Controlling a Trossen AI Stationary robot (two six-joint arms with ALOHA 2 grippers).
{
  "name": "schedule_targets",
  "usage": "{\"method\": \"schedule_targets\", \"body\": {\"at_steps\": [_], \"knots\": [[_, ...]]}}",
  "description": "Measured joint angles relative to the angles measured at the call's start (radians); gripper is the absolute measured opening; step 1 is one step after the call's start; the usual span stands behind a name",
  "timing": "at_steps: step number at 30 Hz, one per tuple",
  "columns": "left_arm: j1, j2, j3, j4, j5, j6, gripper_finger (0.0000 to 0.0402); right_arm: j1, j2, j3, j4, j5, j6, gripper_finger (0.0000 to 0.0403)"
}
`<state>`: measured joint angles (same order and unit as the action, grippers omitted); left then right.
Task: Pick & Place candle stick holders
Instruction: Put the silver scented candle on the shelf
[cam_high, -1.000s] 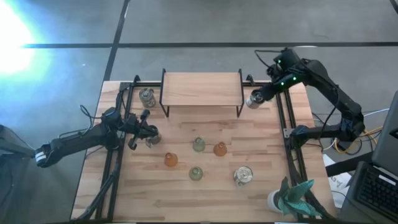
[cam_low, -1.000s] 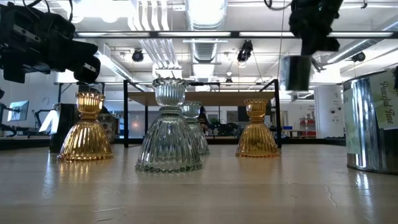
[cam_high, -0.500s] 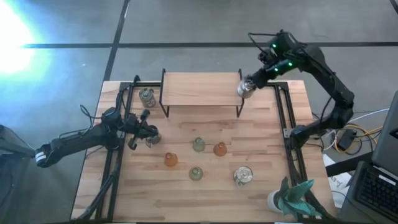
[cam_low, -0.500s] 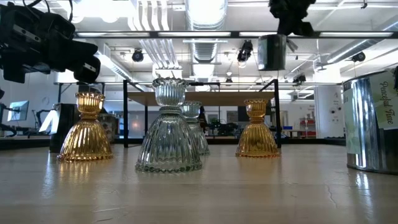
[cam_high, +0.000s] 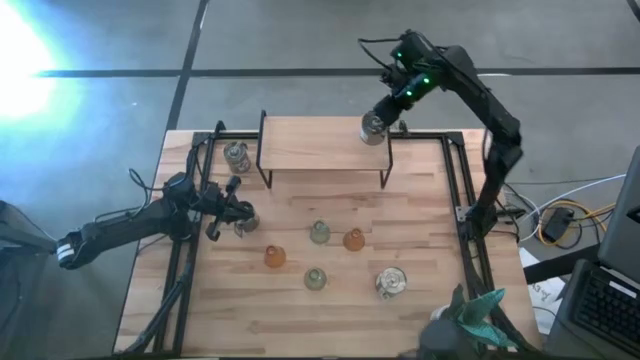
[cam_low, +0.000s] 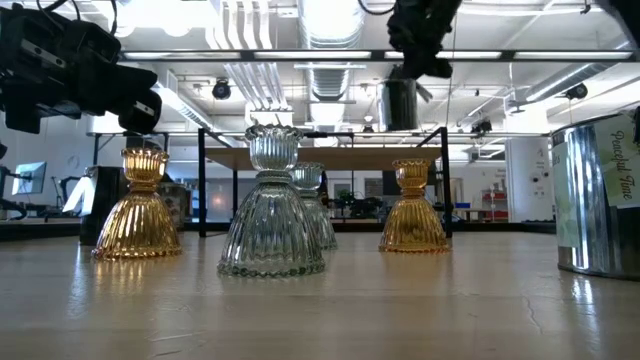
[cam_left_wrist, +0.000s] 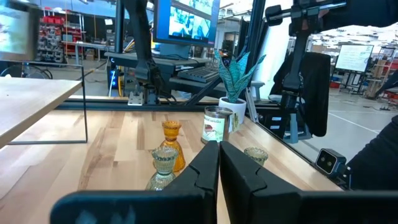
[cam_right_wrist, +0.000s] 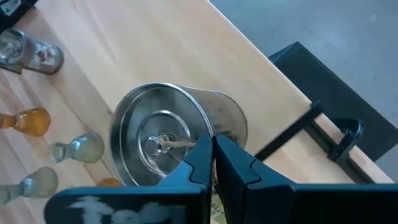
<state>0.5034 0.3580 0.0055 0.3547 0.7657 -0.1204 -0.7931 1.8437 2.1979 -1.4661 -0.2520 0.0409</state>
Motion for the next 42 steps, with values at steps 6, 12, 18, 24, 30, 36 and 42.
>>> {"method": "schedule_targets", "body": {"at_steps": [6,12,18,24,30,36,42], "knots": [[0.000,0.000,0.000,0.000,0.000,0.000,0.0019,-0.050,0.120,0.127,-0.012,-0.045,-0.015,0.0007],[0.000,0.000,0.000,0.000,0.000,0.000,0.0019,-0.104,0.185,0.154,-0.019,-0.097,-0.018,0.0007],[0.000,0.000,0.000,0.000,0.000,0.000,0.0019,-0.126,0.215,0.153,-0.011,-0.122,-0.044,0.0007],[0.000,0.000,0.000,0.000,0.000,0.000,0.0019,-0.133,0.227,0.153,-0.012,-0.133,-0.060,0.0007],[0.000,0.000,0.000,0.000,0.000,0.000,0.0019,-0.138,0.242,0.153,-0.010,-0.135,-0.073,0.0007],[0.000,0.000,0.000,0.000,0.000,0.000,0.0019,-0.153,0.245,0.151,0.000,-0.116,-0.095,0.0007],[0.000,0.000,0.000,0.000,0.000,0.000,0.0019,-0.165,0.245,0.151,0.000,-0.119,-0.095,0.0007]]}}
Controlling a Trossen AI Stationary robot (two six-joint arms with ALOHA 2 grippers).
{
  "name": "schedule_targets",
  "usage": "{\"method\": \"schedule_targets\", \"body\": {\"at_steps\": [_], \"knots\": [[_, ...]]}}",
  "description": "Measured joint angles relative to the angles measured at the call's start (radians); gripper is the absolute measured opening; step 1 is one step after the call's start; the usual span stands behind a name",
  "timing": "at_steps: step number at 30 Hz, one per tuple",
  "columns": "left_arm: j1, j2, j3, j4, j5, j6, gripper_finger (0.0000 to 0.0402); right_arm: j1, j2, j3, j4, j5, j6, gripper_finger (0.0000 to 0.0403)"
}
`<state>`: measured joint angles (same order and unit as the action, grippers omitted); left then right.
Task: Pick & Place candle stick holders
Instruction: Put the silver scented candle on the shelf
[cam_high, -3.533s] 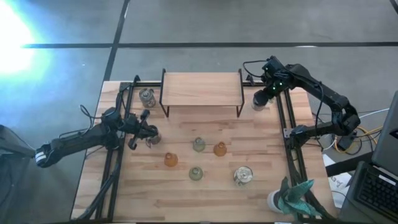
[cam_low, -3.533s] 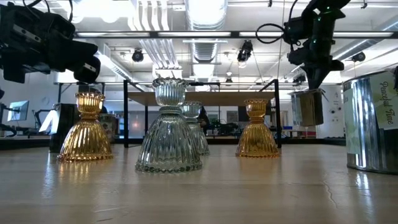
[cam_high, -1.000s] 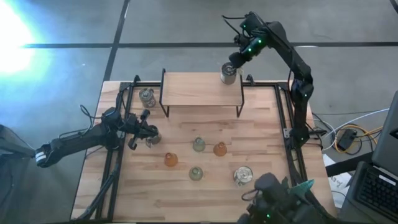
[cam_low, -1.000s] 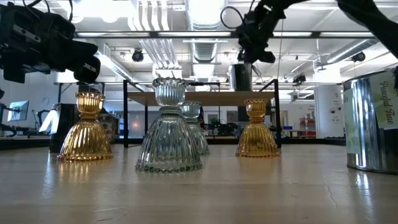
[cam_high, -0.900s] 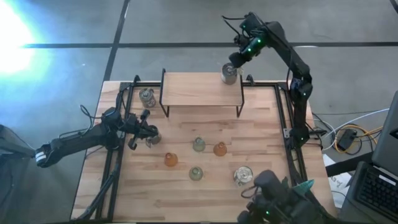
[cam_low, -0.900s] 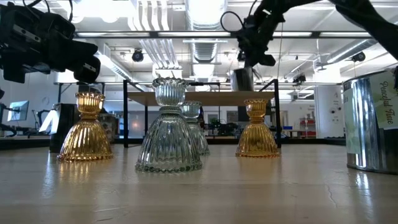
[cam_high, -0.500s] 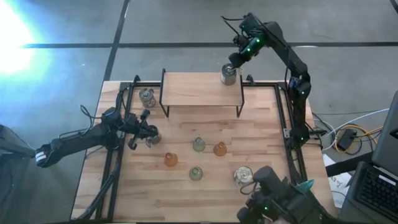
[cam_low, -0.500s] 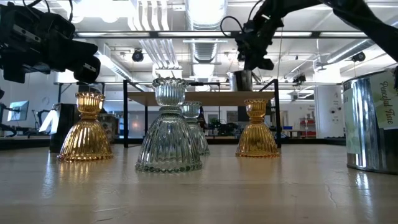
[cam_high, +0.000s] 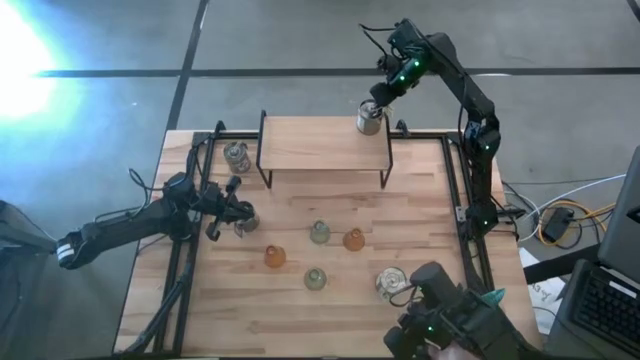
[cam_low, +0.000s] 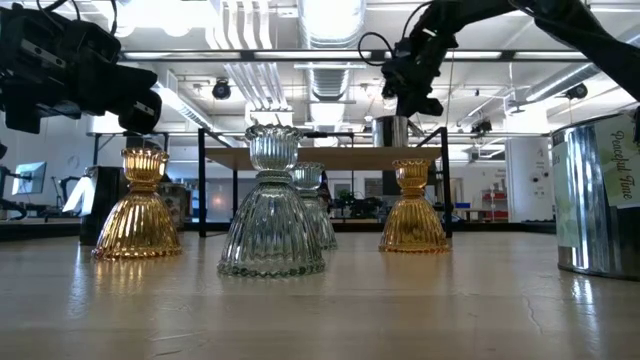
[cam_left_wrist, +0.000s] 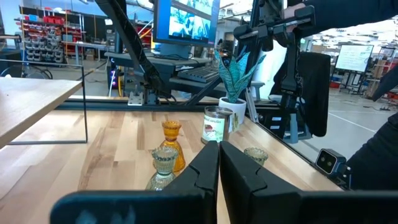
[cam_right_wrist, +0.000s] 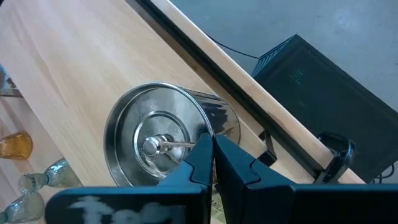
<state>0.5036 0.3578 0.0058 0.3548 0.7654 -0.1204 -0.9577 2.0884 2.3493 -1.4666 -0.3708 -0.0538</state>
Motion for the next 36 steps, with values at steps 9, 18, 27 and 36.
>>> {"method": "schedule_targets", "body": {"at_steps": [9,18,27,36], "knots": [[0.000,0.000,0.000,0.000,0.000,0.000,0.0019,0.002,0.000,0.000,-0.003,-0.005,-0.001,0.0007],[0.000,0.000,0.000,0.000,0.000,0.000,0.0019,0.002,0.000,0.000,-0.019,-0.008,-0.001,0.0009],[0.000,0.000,0.000,0.000,0.000,0.000,0.0019,0.002,-0.004,0.000,-0.017,-0.009,-0.002,0.0074],[0.000,0.000,0.000,0.000,0.000,0.000,0.0019,-0.007,-0.031,0.000,0.007,-0.005,-0.036,0.0156]]}}
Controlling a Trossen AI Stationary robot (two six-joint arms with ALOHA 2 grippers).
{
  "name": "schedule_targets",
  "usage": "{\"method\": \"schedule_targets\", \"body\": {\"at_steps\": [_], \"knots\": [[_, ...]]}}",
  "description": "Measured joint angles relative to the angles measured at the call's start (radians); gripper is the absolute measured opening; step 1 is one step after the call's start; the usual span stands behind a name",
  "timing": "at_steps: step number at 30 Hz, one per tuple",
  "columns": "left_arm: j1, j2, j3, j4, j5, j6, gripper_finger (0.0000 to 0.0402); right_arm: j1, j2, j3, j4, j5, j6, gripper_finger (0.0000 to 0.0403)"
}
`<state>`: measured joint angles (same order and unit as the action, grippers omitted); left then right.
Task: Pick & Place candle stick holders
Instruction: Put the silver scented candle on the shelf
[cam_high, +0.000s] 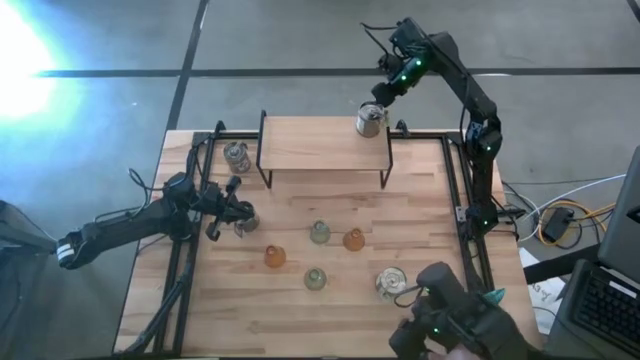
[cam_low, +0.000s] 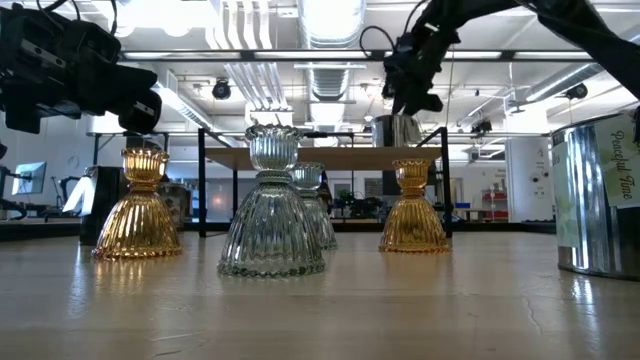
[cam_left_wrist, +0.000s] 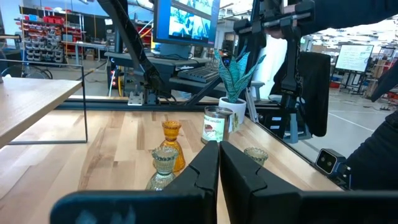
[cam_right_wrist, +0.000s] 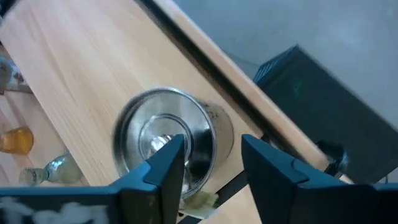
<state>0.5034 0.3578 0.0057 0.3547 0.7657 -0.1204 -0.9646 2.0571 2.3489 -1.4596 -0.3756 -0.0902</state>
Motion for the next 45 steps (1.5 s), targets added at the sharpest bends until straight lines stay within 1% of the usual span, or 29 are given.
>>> {"method": "schedule_targets", "body": {"at_steps": [6,10,14,19,23,27,31,37,40,43,45], "knots": [[0.000,0.000,0.000,0.000,0.000,0.000,0.0019,-0.006,-0.101,0.000,0.037,0.001,-0.022,0.0178],[0.000,0.000,0.000,0.000,0.000,0.000,0.0019,0.007,-0.203,0.000,0.041,-0.004,-0.020,0.0180],[0.000,0.000,0.000,0.000,0.000,0.000,0.0019,0.044,-0.306,0.000,0.028,-0.047,-0.009,0.0175],[0.000,0.000,0.000,0.000,0.000,0.000,0.0019,0.163,-0.421,0.000,-0.009,-0.071,0.057,0.0161],[0.000,0.000,0.000,0.000,0.000,0.000,0.0019,0.297,-0.487,0.000,-0.019,-0.070,0.108,0.0147],[0.000,0.000,0.000,0.000,0.000,0.000,0.0019,0.438,-0.524,0.000,-0.025,-0.066,0.164,0.0135],[0.000,0.000,0.000,0.000,0.000,0.000,0.0019,0.573,-0.537,0.000,-0.031,0.011,0.243,0.0123],[0.000,0.000,0.000,0.000,0.000,0.000,0.0019,0.737,-0.517,0.000,-0.036,0.210,0.321,0.0111],[0.000,0.000,0.000,0.000,0.000,0.000,0.0019,0.798,-0.495,0.000,-0.069,0.241,0.377,0.0106],[0.000,0.000,0.000,0.000,0.000,0.000,0.0019,0.846,-0.471,-0.005,-0.117,0.246,0.435,0.0100],[0.000,0.000,0.000,0.000,0.000,0.000,0.0019,0.874,-0.462,-0.020,-0.109,0.254,0.464,0.0096]]}}
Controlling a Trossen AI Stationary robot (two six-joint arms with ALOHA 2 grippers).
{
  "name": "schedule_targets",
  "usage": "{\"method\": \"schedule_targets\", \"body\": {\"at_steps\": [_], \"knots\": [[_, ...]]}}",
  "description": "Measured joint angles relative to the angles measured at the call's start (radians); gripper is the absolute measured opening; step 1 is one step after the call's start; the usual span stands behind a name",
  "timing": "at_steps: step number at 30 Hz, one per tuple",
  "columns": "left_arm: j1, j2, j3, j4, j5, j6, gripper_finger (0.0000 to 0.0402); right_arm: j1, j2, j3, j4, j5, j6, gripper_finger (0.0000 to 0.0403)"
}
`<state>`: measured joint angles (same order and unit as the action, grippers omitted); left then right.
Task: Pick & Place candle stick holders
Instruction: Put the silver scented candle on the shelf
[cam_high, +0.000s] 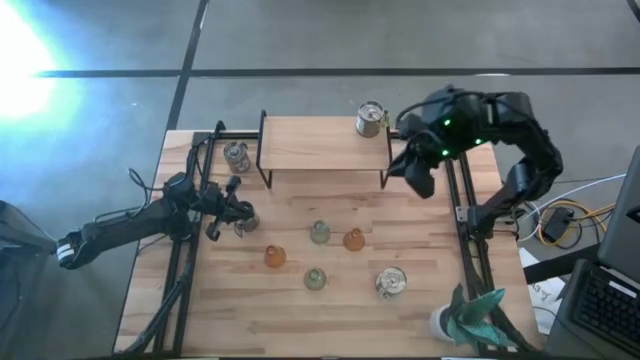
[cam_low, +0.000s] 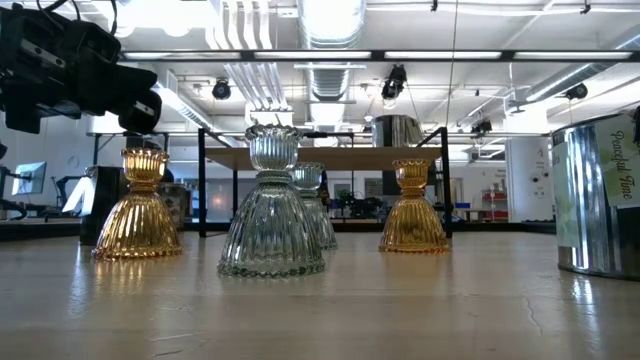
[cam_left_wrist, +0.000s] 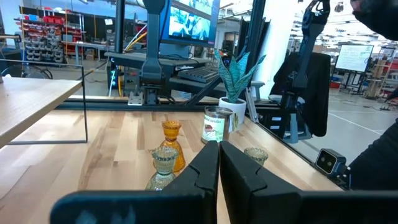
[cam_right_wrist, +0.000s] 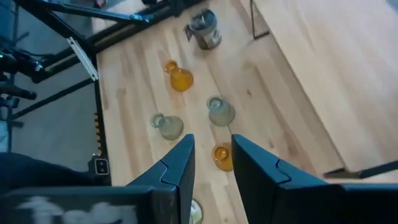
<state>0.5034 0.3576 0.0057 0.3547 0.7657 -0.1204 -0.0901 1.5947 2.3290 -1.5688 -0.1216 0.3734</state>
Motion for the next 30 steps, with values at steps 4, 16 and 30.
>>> {"method": "schedule_targets", "body": {"at_steps": [4,16,30], "knots": [[0.000,0.000,0.000,0.000,0.000,0.000,0.0019,0.046,0.020,-0.032,-0.002,0.044,0.049,0.0087],[0.000,0.000,0.000,0.000,0.000,0.000,0.0019,0.254,-0.007,-0.275,0.020,0.201,0.178,0.0060],[0.000,0.000,0.000,0.000,0.000,0.000,0.0019,0.592,-0.092,-0.505,0.090,0.473,0.388,0.0028]]}}
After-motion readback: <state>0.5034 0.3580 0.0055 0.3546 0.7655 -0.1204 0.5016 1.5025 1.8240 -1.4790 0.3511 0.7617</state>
